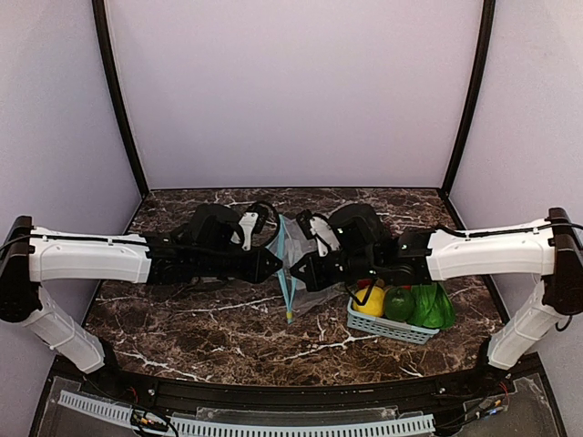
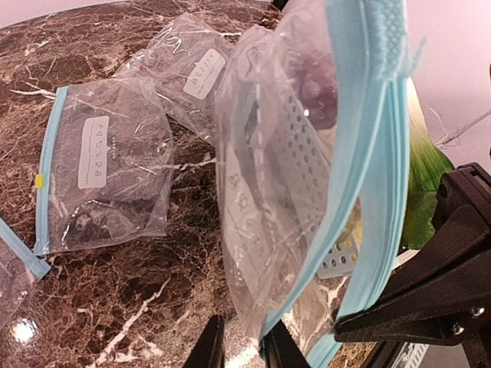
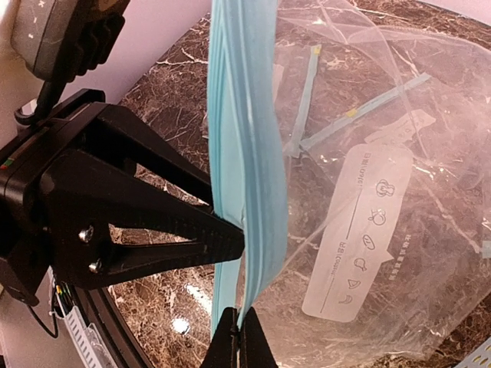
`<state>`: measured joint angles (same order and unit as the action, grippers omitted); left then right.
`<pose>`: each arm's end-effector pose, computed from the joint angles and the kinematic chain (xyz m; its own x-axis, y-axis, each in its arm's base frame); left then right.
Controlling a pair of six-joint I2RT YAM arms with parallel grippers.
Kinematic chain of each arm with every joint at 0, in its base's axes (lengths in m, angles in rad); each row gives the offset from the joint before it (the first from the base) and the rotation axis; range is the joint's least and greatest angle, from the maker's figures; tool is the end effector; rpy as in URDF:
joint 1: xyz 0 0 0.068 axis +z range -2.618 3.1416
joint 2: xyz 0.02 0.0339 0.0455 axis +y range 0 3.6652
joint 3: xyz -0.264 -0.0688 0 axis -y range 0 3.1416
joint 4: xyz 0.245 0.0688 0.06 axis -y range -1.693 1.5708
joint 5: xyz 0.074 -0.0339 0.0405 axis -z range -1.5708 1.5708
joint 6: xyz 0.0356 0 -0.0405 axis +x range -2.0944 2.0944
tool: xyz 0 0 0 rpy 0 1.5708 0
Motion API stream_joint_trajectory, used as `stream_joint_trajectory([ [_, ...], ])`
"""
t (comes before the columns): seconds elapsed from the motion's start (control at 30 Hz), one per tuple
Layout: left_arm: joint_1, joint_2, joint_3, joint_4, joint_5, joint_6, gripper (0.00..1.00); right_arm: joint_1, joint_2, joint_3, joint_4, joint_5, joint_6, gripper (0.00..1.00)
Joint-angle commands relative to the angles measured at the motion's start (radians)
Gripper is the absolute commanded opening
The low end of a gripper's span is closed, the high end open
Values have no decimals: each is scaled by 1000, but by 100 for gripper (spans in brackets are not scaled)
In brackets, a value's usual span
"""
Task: Place the food in the zip-top bag and seal the zipper
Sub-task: Adjust the zipper food storage bag at the center of the board.
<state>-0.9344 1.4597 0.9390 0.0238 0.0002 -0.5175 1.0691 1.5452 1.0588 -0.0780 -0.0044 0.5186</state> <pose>0.1958 -0.2650 0.2538 -0.6441 0.0393 -0.7639 0.5589 0.7060 -0.4350 0.1684 0.3074 0.2573 -0.6589 -0.1706 -0.7326 -0.6355 0.6473 0.4208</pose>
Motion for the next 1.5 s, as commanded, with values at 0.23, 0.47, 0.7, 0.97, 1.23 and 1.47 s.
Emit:
stream_joint_trajectory([
  [0.23,-6,21,-1,75,55,-37,22,12,34,38,-12,35,13,0],
  [0.47,-5,53,37,29,14,-31,26,14,41,40,-22,53,15,0],
  [0.7,-9,64,46,4,-30,-25,12,19,54,51,-54,103,23,0],
  [0.97,-11,-14,22,-73,-171,-4,1,21,40,68,-132,208,50,0],
  [1.23,-11,-104,7,-183,-316,21,1,21,-5,75,-157,246,48,0],
  [1.47,-11,-133,-5,-187,-310,48,1,21,-6,76,-180,322,85,0],
])
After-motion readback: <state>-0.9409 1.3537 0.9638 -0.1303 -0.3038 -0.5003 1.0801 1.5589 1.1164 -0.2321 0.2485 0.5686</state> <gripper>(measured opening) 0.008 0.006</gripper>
